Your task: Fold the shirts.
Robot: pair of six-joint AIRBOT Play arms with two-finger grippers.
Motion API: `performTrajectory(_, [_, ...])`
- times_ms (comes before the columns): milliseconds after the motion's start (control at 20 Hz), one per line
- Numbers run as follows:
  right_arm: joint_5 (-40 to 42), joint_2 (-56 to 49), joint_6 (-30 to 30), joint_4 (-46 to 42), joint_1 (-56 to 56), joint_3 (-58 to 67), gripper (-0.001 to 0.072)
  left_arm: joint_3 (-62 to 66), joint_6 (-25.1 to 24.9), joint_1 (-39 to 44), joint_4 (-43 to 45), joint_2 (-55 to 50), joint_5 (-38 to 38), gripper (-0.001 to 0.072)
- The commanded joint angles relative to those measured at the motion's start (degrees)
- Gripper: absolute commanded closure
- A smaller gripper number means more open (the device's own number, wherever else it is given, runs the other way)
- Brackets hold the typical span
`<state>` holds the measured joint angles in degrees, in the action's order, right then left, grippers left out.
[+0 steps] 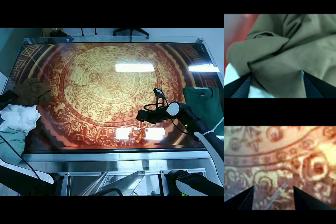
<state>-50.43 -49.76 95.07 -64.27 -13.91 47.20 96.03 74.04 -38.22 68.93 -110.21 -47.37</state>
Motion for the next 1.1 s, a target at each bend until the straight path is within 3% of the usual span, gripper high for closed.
performTrajectory(0, [0.07,-0.50,0.11,0.04,0.00,-0.02,0.0170,5.05,0.61,1.09,0.07,-5.57,1.03,0.0002])
performTrajectory(50, [0.07,-0.50,0.28,0.04,0.00,-0.02,0.0172,6.71,2.05,1.57,-0.04,-6.38,1.01,0.0138])
performTrajectory(150, [0.04,-0.50,0.74,0.02,0.00,-0.02,0.0174,9.33,3.15,2.67,-0.02,-6.49,0.59,0.0589])
performTrajectory(200, [0.04,-0.50,0.74,0.04,0.00,-0.02,0.0177,11.43,3.13,3.37,0.00,-6.49,-0.92,0.0693])
performTrajectory(250, [-0.02,-0.50,0.74,0.07,0.00,-0.02,0.0220,13.46,3.15,4.04,-0.02,-6.43,-2.32,0.0693])
performTrajectory(400, [-1.51,-0.50,0.72,0.07,0.00,-0.02,0.0224,20.70,3.17,6.60,-0.07,-5.46,-9.46,0.0693])
performTrajectory(450, [-1.55,-0.50,0.70,0.63,0.00,-0.02,0.0302,22.25,3.26,7.87,-0.74,-4.37,-11.98,0.0693])
performTrajectory(500, [-1.49,-0.48,0.66,1.46,0.00,-0.02,0.0427,22.51,3.21,9.16,-3.61,-2.69,-13.51,0.0694])
performTrajectory(550, [-1.51,-0.48,0.66,1.55,0.00,-0.02,0.0469,22.05,2.95,10.69,-8.37,-0.44,-14.38,0.0694])
performTrajectory(650, [-1.49,-0.28,0.31,1.53,0.00,0.00,0.0471,18.95,-2.38,14.80,-23.15,6.23,-14.86,0.0694])
performTrajectory(750, [-1.49,0.44,-2.36,1.51,0.02,0.35,0.0505,18.16,-4.94,20.39,-31.26,12.07,-18.38,0.0694])
performTrajectory(800, [-1.51,0.94,-2.82,1.49,0.13,0.76,0.0587,18.16,-4.83,23.50,-32.22,14.47,-20.61,0.0694])
performTrajectory(950, [-3.32,3.19,-2.82,1.44,2.91,2.08,0.0598,18.14,-3.04,35.52,-32.41,19.67,-27.04,0.0694])
performTrajectory(1050, [-5.29,5.38,-3.43,1.51,6.19,2.34,0.0597,18.14,0.63,44.35,-26.88,20.74,-28.30,0.0694])
